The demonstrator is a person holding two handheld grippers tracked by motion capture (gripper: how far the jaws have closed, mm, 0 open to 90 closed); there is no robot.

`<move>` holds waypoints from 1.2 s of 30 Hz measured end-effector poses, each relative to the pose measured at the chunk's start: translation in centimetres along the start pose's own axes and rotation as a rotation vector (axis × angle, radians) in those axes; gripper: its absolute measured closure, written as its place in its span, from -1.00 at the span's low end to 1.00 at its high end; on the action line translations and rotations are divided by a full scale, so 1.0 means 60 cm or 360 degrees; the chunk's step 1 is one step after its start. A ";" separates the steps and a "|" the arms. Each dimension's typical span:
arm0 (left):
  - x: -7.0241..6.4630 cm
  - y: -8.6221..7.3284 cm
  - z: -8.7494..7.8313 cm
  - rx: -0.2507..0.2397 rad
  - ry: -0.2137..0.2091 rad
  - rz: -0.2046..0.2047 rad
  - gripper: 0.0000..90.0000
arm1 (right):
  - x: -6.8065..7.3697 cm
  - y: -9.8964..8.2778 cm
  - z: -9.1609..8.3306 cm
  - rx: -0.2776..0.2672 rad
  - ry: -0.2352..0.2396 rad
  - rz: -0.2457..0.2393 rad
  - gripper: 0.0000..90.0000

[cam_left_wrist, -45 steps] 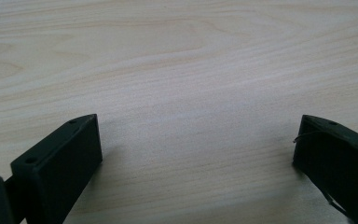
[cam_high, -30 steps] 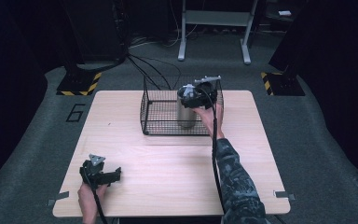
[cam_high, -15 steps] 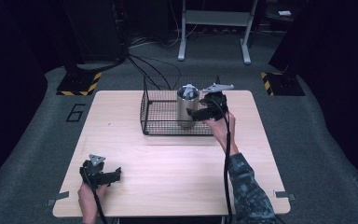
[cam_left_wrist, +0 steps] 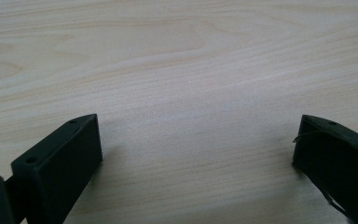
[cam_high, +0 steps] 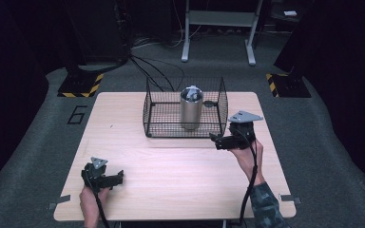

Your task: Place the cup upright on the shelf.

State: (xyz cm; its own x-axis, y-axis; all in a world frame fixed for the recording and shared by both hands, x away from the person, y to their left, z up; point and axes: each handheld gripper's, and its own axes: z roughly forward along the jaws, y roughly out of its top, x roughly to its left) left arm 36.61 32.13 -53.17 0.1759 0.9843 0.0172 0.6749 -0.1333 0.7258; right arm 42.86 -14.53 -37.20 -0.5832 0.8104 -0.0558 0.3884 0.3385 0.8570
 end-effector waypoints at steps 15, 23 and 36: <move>0.001 0.000 -0.001 0.0013 -0.0001 0.0019 -0.98 | -0.043 -0.148 -0.057 0.0091 -0.0172 0.0198 -1.00; 0.001 0.000 -0.001 0.0011 -0.0001 0.0019 -0.98 | -0.075 -0.250 -0.062 0.0180 -0.0260 0.0435 -1.00; 0.000 0.000 0.000 0.0001 0.0001 0.0005 -0.98 | -0.096 -0.345 -0.062 0.0294 -0.0367 0.0597 -1.00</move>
State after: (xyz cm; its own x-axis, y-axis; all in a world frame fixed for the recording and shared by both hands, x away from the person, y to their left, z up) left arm 36.64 32.12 -53.16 0.1775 0.9839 0.0200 0.6748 -0.1365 0.7253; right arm 35.50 -27.99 -52.73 -0.2132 0.9708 0.1098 0.6742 0.0648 0.7357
